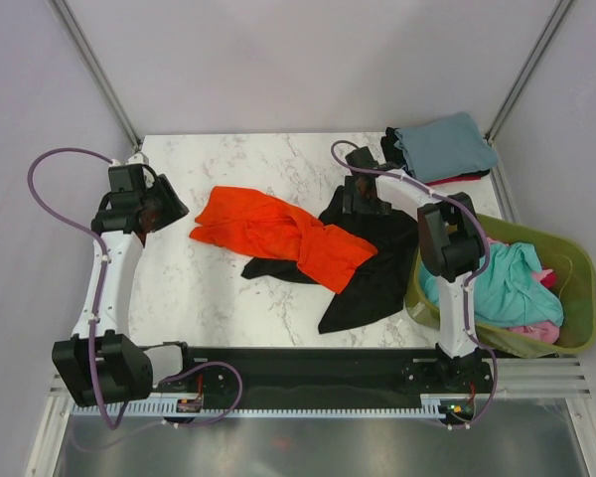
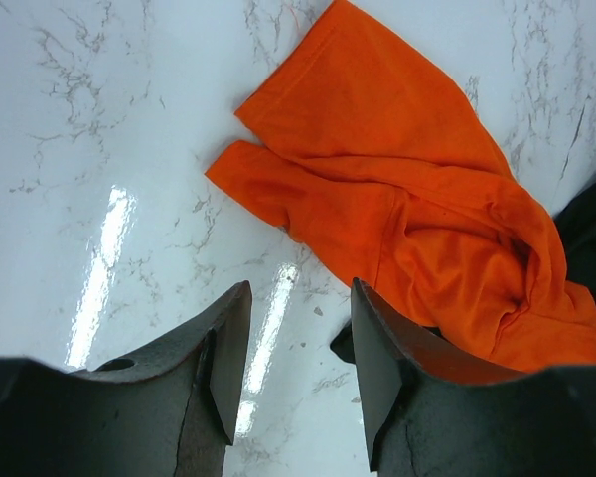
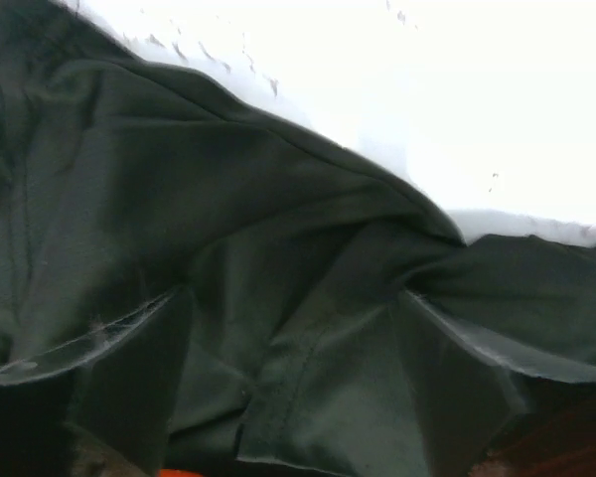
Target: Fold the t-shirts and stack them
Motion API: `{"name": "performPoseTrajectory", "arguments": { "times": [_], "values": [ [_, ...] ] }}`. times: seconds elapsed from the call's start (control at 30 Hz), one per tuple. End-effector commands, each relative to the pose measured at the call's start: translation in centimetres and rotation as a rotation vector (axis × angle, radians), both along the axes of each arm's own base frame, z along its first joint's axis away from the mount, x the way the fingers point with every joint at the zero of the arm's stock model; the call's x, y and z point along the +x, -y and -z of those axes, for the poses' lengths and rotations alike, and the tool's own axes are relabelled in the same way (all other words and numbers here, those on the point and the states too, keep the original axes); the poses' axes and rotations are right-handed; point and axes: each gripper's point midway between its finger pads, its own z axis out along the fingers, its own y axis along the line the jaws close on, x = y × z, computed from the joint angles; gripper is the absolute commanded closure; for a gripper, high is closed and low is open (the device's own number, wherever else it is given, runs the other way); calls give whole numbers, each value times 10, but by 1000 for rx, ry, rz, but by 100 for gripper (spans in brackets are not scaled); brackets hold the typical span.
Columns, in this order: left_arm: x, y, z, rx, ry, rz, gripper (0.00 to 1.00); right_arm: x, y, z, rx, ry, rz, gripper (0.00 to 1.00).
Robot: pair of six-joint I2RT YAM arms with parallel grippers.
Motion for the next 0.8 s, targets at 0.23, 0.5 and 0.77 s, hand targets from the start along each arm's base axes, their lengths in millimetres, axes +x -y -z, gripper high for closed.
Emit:
{"name": "performPoseTrajectory", "arguments": {
  "times": [0.23, 0.5, 0.77],
  "values": [
    [0, -1, -17, 43, 68, 41, 48, 7, -5, -11, 17, 52, -12, 100],
    [-2, -2, -17, 64, 70, 29, 48, 24, -3, -260, 142, 570, -30, 100],
    [-3, -4, -17, 80, 72, 19, 48, -65, 95, -496, 70, 1075, 202, 100]
  ]
}}
